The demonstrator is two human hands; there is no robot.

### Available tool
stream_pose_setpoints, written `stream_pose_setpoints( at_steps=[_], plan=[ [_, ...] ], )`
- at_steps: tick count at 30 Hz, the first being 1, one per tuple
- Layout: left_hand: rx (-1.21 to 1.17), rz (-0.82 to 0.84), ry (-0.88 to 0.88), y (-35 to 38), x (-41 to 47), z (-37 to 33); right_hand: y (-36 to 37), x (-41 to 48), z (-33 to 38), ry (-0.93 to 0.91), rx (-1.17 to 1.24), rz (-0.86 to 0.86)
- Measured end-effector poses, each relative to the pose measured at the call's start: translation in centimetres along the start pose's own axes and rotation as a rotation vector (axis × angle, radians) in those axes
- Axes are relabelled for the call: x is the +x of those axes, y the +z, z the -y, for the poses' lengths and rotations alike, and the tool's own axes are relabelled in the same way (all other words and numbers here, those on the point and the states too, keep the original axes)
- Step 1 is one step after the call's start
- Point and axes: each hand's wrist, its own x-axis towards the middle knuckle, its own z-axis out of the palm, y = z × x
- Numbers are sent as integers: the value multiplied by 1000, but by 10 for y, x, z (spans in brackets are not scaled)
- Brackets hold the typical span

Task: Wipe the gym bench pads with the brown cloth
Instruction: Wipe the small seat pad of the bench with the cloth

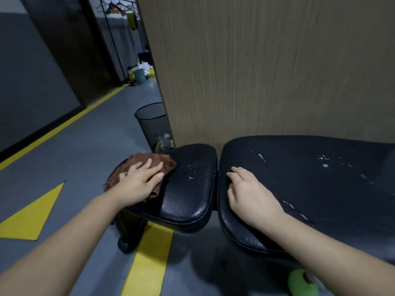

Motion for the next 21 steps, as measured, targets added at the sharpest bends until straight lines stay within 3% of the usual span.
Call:
stream_pose_setpoints(
  at_steps=[8,12,15,21],
  plan=[
    [285,-157,4,6,20,-18,6,-1,-5,-12,-21,-36],
    [176,-220,-59,15,62,-28,5,5,-6,-6,-38,-53],
    [62,-157,-35,15,76,-31,5,5,-6,-8,-48,-45],
    [110,3,116,13,51,-26,3,1,-4,-3,-44,-21]
  ],
)
